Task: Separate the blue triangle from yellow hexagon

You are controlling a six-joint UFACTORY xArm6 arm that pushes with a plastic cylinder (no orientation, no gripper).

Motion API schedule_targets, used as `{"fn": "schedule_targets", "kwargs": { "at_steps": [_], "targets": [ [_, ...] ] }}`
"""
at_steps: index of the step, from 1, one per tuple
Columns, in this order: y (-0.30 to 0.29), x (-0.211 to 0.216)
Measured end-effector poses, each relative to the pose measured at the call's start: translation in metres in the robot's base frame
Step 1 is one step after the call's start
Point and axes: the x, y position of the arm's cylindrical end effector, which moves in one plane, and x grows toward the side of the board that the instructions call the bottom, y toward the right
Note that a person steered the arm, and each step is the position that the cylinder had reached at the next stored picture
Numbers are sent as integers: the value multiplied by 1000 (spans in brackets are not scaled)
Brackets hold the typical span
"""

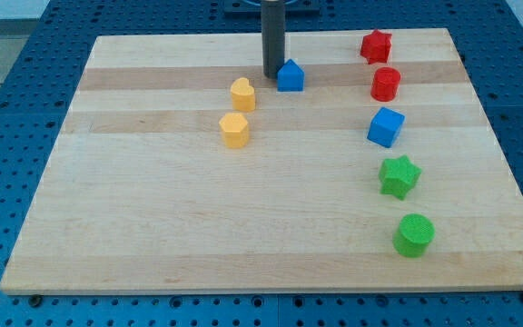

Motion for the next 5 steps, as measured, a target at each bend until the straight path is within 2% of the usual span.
{"fn": "schedule_targets", "kwargs": {
  "at_steps": [3, 5],
  "targets": [
    [0, 2],
    [2, 19]
  ]
}}
